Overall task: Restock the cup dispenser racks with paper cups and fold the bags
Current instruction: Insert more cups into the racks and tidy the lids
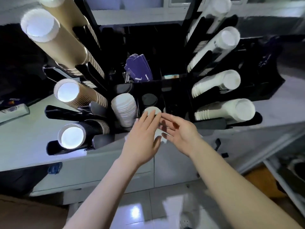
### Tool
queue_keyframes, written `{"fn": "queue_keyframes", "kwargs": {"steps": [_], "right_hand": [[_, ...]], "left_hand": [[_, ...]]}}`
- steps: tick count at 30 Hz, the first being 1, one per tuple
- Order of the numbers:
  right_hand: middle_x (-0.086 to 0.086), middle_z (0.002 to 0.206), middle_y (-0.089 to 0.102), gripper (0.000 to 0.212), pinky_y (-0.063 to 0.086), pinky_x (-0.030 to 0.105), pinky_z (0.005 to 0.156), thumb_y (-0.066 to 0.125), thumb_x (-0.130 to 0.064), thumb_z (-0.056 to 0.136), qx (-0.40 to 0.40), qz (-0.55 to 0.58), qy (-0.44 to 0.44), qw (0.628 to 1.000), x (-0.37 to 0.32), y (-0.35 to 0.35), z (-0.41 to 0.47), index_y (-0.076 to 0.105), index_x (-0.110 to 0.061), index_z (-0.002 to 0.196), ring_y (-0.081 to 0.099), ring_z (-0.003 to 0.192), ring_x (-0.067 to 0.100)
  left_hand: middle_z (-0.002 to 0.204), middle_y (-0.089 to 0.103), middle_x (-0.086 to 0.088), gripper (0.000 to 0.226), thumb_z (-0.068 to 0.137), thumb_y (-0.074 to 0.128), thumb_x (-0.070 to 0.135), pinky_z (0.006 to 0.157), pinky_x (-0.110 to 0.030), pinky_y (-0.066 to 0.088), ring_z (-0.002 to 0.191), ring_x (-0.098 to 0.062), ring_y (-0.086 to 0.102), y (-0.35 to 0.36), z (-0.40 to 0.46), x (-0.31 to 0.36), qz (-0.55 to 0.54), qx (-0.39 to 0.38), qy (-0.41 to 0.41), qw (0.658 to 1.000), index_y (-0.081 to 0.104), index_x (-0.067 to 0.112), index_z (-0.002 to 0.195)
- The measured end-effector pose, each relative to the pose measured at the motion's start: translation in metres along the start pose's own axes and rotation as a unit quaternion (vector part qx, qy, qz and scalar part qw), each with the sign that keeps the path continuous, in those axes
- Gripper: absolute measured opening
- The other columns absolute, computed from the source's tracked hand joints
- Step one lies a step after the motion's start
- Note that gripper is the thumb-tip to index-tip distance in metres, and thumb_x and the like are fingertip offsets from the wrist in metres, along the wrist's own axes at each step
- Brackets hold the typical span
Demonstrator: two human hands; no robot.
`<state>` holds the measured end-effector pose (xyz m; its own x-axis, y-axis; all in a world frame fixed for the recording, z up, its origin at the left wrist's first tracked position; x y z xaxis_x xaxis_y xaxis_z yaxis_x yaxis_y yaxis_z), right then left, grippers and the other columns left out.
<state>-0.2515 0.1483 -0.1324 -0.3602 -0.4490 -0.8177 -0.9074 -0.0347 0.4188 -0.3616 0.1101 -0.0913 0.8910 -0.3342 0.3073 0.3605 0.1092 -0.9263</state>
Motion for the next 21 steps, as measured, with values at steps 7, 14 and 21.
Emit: {"fn": "queue_keyframes", "kwargs": {"steps": [7, 14, 21], "right_hand": [[0.000, 0.103, 0.073, 0.026, 0.053, 0.028, 0.077, 0.045, -0.019, 0.099, -0.034, -0.090, -0.075, 0.993, -0.035, -0.051, -0.055, 0.067, -0.017, 0.113, 0.068, 0.099, 0.018], [0.004, 0.111, 0.071, 0.029, 0.042, 0.045, 0.104, 0.045, -0.019, 0.099, -0.054, -0.101, -0.124, 0.986, -0.087, -0.160, -0.123, 0.073, -0.024, 0.105, 0.064, 0.106, 0.021], [0.005, 0.113, 0.070, 0.025, 0.047, 0.036, 0.093, 0.048, -0.017, 0.098, 0.068, -0.055, -0.180, 0.980, -0.142, -0.350, -0.197, 0.065, -0.015, 0.115, 0.066, 0.106, 0.022]], "left_hand": [[0.156, 0.024, -0.001, 0.064, 0.091, 0.055, 0.025, 0.116, -0.043, 0.019, 0.146, -0.021, 0.014, -0.006, 0.009, 0.084, -0.032, 0.029, 0.064, 0.997, 0.027, 0.021, 0.149], [0.151, 0.036, -0.004, 0.058, 0.091, 0.057, 0.022, 0.116, -0.037, 0.023, 0.142, -0.020, 0.026, 0.007, 0.044, 0.212, -0.075, 0.098, 0.110, 0.986, 0.036, 0.016, 0.145], [0.156, 0.024, 0.007, 0.060, 0.096, 0.049, 0.032, 0.114, -0.021, 0.012, 0.144, -0.009, 0.016, 0.098, 0.096, 0.373, -0.163, 0.044, 0.130, 0.977, 0.024, 0.025, 0.149]]}}
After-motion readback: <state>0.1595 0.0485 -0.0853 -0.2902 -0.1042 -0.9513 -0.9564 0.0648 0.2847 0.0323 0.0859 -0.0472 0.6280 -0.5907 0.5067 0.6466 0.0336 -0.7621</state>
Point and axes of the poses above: each hand's wrist, its own z-axis towards the middle knuckle, its own y-axis out of the palm, x = y × z, the point moved 7 cm from there along z, towards the middle knuckle
